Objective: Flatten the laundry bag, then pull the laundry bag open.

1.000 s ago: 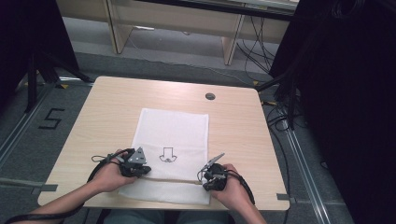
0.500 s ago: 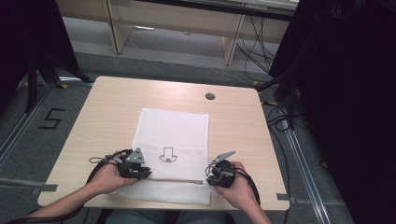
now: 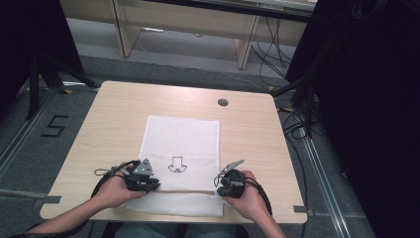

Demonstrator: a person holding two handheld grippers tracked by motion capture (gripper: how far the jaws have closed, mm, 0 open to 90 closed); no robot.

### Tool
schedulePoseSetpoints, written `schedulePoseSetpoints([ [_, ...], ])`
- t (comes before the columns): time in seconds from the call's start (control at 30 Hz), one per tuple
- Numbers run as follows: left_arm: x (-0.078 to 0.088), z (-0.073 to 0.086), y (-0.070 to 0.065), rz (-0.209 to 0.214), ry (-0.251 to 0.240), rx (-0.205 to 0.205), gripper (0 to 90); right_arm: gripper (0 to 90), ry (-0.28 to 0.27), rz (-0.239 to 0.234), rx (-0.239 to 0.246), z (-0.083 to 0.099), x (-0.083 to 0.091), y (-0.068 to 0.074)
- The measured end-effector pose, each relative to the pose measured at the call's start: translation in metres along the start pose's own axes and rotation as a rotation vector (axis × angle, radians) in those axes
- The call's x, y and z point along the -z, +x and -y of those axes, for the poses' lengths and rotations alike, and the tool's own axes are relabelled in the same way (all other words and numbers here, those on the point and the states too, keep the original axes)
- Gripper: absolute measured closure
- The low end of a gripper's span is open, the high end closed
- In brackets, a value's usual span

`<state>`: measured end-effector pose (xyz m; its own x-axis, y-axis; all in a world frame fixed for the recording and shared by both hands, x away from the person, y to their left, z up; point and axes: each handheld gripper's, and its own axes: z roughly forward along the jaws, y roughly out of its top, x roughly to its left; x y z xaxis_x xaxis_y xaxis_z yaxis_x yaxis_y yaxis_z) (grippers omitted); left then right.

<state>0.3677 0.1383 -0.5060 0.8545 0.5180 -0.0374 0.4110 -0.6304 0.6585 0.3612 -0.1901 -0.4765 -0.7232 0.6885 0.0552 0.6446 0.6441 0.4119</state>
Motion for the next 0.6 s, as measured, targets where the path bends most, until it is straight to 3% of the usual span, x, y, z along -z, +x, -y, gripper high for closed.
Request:
schedulePoseSetpoints([
  [0.23, 0.001, 0.000, 0.001, -0.001, 0.000, -0.014, 78.2, 86.0, -0.004, 0.001, 0.008, -0.001, 0.000, 0.000],
  [0.27, 0.001, 0.001, 0.000, -0.006, -0.002, 0.008, 78.2, 85.3, -0.006, 0.001, 0.009, -0.001, 0.000, -0.001],
  [0.33, 0.002, 0.001, 0.001, 0.002, -0.014, 0.007, 72.5, 83.4, -0.021, -0.003, -0.001, -0.001, 0.002, -0.002],
  [0.37, 0.003, 0.001, 0.002, -0.011, -0.029, -0.007, 72.5, 82.8, -0.031, 0.001, -0.005, -0.001, 0.003, -0.002],
  [0.4, 0.004, 0.002, 0.002, -0.024, -0.039, 0.004, 70.9, 81.8, -0.046, 0.006, -0.008, -0.002, 0.007, -0.002],
  [0.47, 0.007, 0.002, 0.002, -0.030, -0.067, 0.004, 64.8, 77.3, -0.082, 0.027, -0.011, -0.002, 0.015, -0.003],
  [0.57, 0.010, 0.001, 0.002, -0.021, -0.119, -0.004, 61.2, 76.0, -0.089, 0.021, -0.021, -0.002, 0.017, -0.003],
  [0.6, 0.009, -0.001, 0.000, -0.022, -0.149, -0.013, 56.3, 74.0, -0.083, 0.003, -0.058, 0.000, 0.016, -0.006],
])
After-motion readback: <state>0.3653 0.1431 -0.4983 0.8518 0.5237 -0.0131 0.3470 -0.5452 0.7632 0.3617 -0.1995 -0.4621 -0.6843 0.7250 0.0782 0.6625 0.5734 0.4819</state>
